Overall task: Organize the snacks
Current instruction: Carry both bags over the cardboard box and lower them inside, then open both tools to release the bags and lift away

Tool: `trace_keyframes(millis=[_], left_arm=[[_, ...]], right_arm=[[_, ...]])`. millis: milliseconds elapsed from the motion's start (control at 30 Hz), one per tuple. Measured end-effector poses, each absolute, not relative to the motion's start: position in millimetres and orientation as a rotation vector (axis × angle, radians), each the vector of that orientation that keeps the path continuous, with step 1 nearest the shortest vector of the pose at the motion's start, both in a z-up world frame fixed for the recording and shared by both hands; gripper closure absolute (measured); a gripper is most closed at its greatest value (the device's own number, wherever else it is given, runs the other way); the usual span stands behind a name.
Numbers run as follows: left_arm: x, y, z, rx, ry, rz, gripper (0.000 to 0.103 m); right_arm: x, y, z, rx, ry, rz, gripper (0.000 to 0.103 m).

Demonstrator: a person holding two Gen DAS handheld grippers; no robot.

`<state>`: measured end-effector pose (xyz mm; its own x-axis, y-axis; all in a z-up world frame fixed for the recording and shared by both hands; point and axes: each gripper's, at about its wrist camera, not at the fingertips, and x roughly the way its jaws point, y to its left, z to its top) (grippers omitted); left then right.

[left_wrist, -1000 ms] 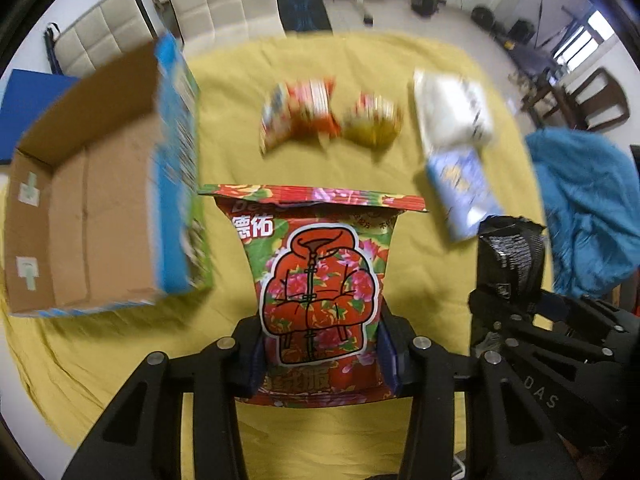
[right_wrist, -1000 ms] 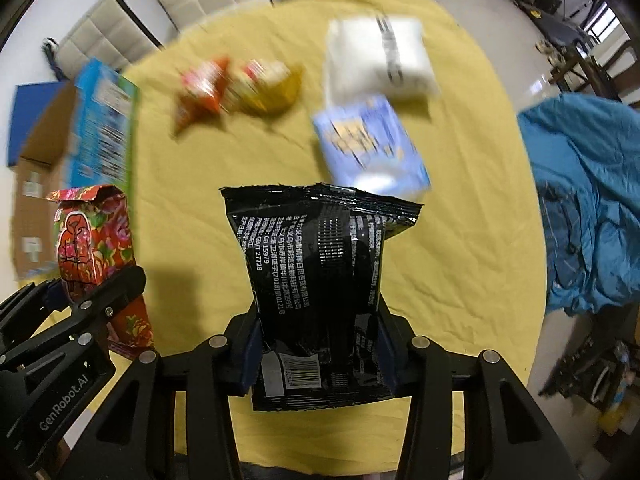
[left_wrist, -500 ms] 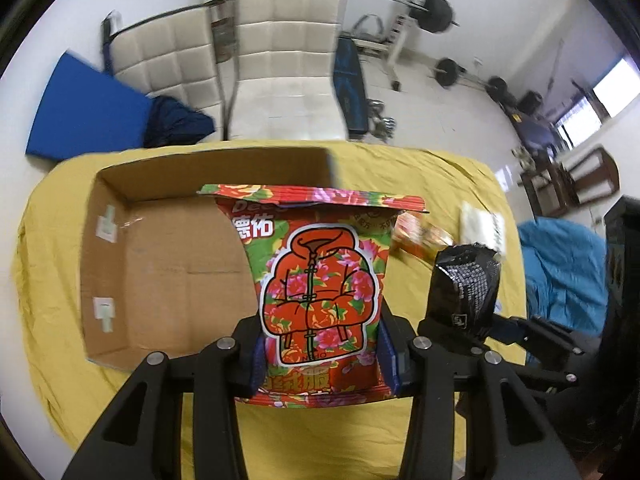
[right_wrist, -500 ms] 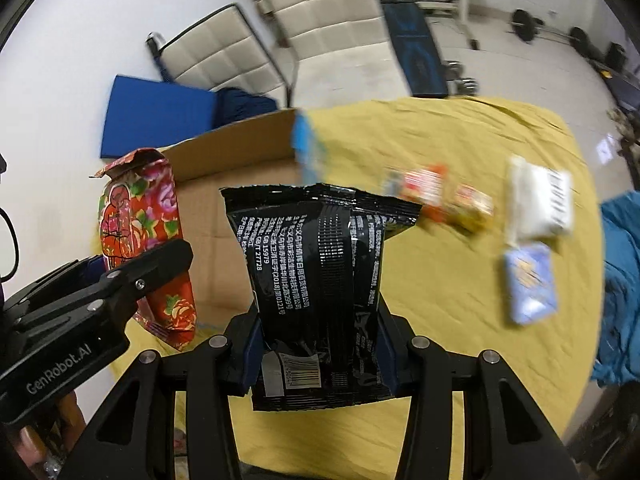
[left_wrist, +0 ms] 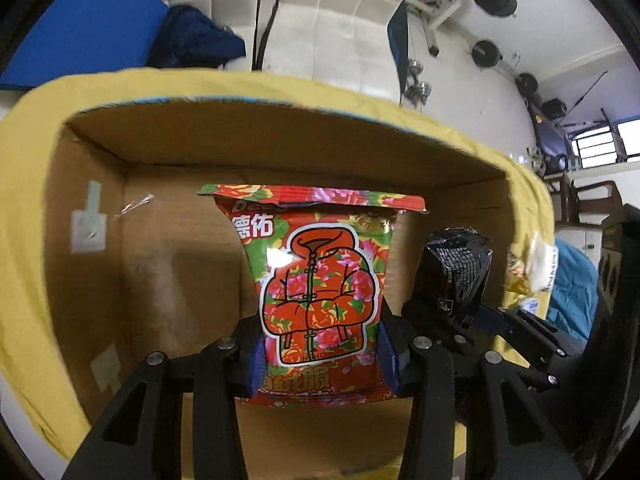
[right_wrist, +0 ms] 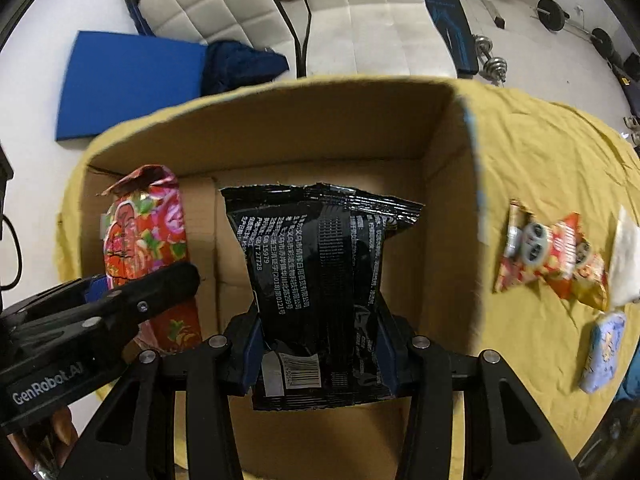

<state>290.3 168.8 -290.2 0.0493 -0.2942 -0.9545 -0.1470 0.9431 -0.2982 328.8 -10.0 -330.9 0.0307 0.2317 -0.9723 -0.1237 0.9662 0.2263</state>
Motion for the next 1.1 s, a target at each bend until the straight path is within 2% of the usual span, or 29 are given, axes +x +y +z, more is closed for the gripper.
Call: trace_keyframes(millis=[300, 533, 633, 733, 800, 867, 933, 1000, 1100], left_arm=[[321.4, 170.7, -348.8, -0.431, 1.632, -0.213, 0.061], [325.1, 164.9, -352.7, -0.382, 1.633, -0.18, 0.059], [325.0, 160.7, -345.6, -0.34, 1.626, -0.149, 0.056], [324.1, 158.6, -335.4, -0.287, 1.605, -0.11, 0.046], [320.0, 160.5, -326.3, -0.274, 1.584, -0.09, 0.032], [313.6, 163.5, -315.3, -0.26, 1.561, -0.064, 0.029], [303.7, 164.8, -309.4, -0.234, 1.535, -0.043, 0.021], [294.3, 170.3, -301.8, -0.211, 1.505, -0.02, 0.01], [280.5, 173.3, -291.1, -0.172, 1.464, 0.003, 0.002]], right_arm=[[359.0, 21.7, -390.1, -0.008, 1.585, 0.197, 0.052], [366.9, 31.8, -406.6, -0.011, 1.603, 0.156, 0.05], [357.1, 33.7, -402.9, -0.008, 1.605, 0.146, 0.045], [355.8, 37.7, -401.2, -0.006, 1.596, 0.149, 0.038], [353.8, 41.4, -398.4, -0.015, 1.59, 0.152, 0.032], [349.3, 45.4, -392.9, -0.021, 1.581, 0.156, 0.028], [342.5, 49.7, -386.0, -0.036, 1.566, 0.156, 0.023], [335.6, 55.0, -378.5, -0.044, 1.555, 0.154, 0.01], [321.4, 54.9, -361.1, -0.058, 1.531, 0.137, 0.01]])
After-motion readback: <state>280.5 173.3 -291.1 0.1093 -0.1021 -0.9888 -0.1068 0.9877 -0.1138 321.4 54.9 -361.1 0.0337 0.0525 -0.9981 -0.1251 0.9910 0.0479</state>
